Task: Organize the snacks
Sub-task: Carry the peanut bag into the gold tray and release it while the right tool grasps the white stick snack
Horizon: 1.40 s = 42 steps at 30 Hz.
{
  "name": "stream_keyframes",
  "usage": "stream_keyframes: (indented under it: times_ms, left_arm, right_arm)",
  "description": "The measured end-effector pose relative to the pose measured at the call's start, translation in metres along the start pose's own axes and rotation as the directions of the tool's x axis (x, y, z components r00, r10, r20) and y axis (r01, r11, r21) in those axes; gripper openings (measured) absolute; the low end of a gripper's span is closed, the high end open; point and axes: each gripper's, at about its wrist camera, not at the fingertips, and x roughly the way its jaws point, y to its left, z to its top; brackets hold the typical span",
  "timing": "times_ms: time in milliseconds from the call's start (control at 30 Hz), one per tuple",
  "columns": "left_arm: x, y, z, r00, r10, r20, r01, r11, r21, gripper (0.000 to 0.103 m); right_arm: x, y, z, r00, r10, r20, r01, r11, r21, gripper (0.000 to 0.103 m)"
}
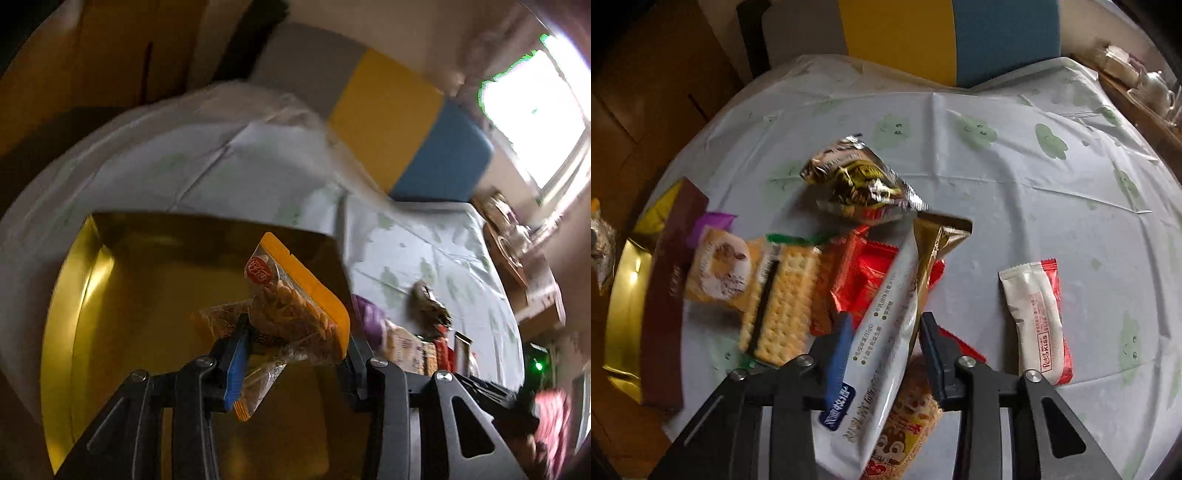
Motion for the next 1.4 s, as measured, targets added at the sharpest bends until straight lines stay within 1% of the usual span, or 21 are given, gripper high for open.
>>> stream_keyframes:
  times_ms: [67,133,167,200,233,267,367,433,533,600,667,733,833,900,933,1033,1067,1100,1167,1267,1400]
  left_arm:
    - [0.014,-0.005,0.003,1.000,-0.002,-0.022,0.001,1.000,-0.017,0.044]
    - [0.025,-0.008,0.009,0.999,-0.033,-0.033,0.031,0.998,-0.063,0.045]
    - [0.031,-0.008,0.014,0.998,-0.056,-0.022,0.054,0.995,-0.086,0.047]
    - [0.037,-0.010,0.019,0.998,-0.066,-0.012,0.064,0.992,-0.106,0.052]
    - [0.038,-0.011,0.022,0.998,-0.059,-0.014,0.057,0.992,-0.113,0.061]
    - [0.039,-0.012,0.023,0.999,-0.052,-0.014,0.050,0.992,-0.112,0.063]
    - [0.033,-0.017,0.021,1.000,-0.006,-0.016,0.005,0.997,-0.081,0.063]
    - [0.025,-0.021,0.012,0.999,0.032,-0.020,-0.033,0.999,-0.019,0.062]
    - [0.014,-0.028,-0.015,0.993,0.115,-0.008,-0.114,0.991,0.070,0.062]
    - [0.007,-0.032,-0.035,0.991,0.131,0.000,-0.130,0.985,0.115,0.062]
    - [-0.001,-0.036,-0.056,0.989,0.147,0.012,-0.147,0.978,0.145,0.062]
    - [-0.009,-0.037,-0.071,0.991,0.135,0.022,-0.137,0.980,0.141,0.062]
    - [-0.017,-0.040,-0.091,0.992,0.124,0.027,-0.127,0.982,0.143,0.062]
    - [-0.020,-0.045,-0.102,0.993,0.117,0.019,-0.119,0.979,0.163,0.062]
    - [-0.022,-0.047,-0.106,0.993,0.115,0.020,-0.116,0.978,0.172,0.062]
    - [-0.030,-0.053,-0.114,0.991,0.123,0.055,-0.132,0.968,0.215,0.062]
    - [-0.032,-0.054,-0.115,0.990,0.128,0.065,-0.139,0.965,0.222,0.062]
    - [-0.034,-0.054,-0.116,0.989,0.129,0.073,-0.143,0.964,0.224,0.062]
    - [-0.037,-0.051,-0.116,0.989,0.124,0.078,-0.139,0.966,0.218,0.062]
    - [-0.042,-0.046,-0.119,0.987,0.129,0.091,-0.146,0.966,0.212,0.062]
    - [-0.043,-0.038,-0.121,0.986,0.136,0.093,-0.152,0.968,0.197,0.062]
  right_arm:
    - [-0.001,-0.001,-0.001,1.000,-0.002,-0.001,0.002,1.000,-0.001,0.032]
    - [-0.004,-0.004,-0.001,1.000,-0.004,0.006,0.004,1.000,0.001,0.030]
    - [-0.006,-0.005,0.000,1.000,-0.005,0.014,0.005,1.000,0.004,0.029]
    - [-0.007,-0.006,0.000,1.000,-0.007,0.019,0.007,1.000,0.004,0.028]
    - [-0.010,-0.005,0.003,1.000,-0.008,0.024,0.008,1.000,0.000,0.028]
    - [-0.014,-0.004,0.004,0.999,-0.005,0.036,0.005,1.000,-0.006,0.027]
    - [-0.022,-0.001,0.007,0.998,-0.002,0.060,0.003,1.000,-0.026,0.022]
    - [-0.024,-0.004,0.008,0.999,-0.003,0.050,0.004,1.000,-0.026,0.013]
    - [-0.026,-0.006,0.010,0.999,-0.001,0.045,0.002,1.000,-0.019,0.013]
    - [-0.023,-0.003,0.010,0.999,-0.006,0.042,0.007,0.999,-0.031,0.013]
    - [-0.015,0.001,0.009,1.000,-0.011,0.011,0.011,1.000,-0.028,0.013]
    - [-0.010,-0.001,0.008,1.000,0.012,-0.007,-0.012,1.000,-0.013,0.015]
    - [-0.007,-0.006,0.008,1.000,0.021,-0.014,-0.021,1.000,0.012,0.020]
    - [-0.004,-0.005,0.007,1.000,0.020,-0.024,-0.020,1.000,0.006,0.025]
    - [-0.001,-0.005,0.006,0.999,0.028,-0.031,-0.028,1.000,0.008,0.027]
    - [0.000,-0.001,0.006,1.000,0.019,-0.017,-0.019,1.000,-0.023,0.017]
    - [-0.002,0.000,0.005,1.000,0.026,-0.010,-0.026,0.999,-0.026,0.013]
    - [-0.005,0.001,0.005,0.999,0.040,-0.002,-0.040,0.999,-0.026,0.012]
    - [-0.010,0.004,0.004,0.998,0.054,0.007,-0.054,0.998,-0.040,0.010]
    - [-0.008,0.011,0.001,0.997,0.072,-0.008,-0.073,0.996,-0.056,0.010]
    - [-0.019,0.009,0.003,0.992,0.124,0.013,-0.123,0.992,-0.016,0.009]
